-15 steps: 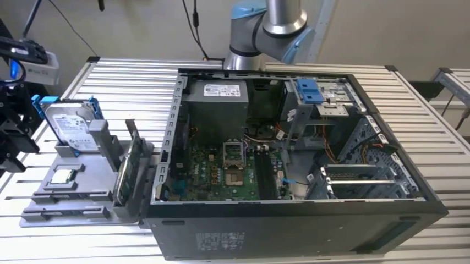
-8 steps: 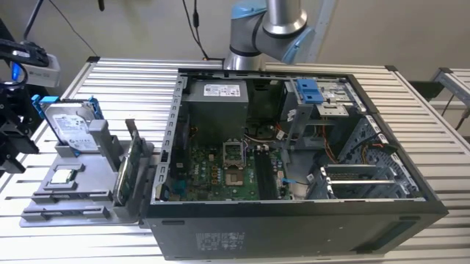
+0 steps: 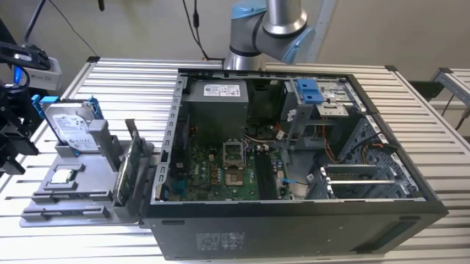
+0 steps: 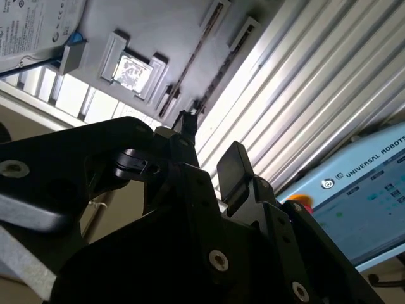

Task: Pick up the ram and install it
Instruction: 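Pick up the ram and move it above insertion slot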

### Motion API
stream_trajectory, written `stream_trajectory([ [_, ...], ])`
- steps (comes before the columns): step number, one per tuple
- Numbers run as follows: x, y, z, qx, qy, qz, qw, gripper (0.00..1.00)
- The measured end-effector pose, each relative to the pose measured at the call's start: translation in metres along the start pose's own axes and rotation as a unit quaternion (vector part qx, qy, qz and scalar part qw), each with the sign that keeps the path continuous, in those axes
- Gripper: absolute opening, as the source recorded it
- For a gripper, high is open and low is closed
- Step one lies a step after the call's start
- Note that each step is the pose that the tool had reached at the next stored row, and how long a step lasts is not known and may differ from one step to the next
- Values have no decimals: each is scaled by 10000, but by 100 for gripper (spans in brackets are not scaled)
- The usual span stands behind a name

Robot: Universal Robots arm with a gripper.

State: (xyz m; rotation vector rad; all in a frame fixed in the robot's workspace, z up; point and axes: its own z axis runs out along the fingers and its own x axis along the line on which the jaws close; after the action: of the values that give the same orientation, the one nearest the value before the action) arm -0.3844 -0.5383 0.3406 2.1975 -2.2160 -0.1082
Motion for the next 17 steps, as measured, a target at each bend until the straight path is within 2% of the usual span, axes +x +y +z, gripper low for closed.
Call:
stream_trajectory([
  [17, 3, -5, 77, -68, 0, 1, 10000, 42],
])
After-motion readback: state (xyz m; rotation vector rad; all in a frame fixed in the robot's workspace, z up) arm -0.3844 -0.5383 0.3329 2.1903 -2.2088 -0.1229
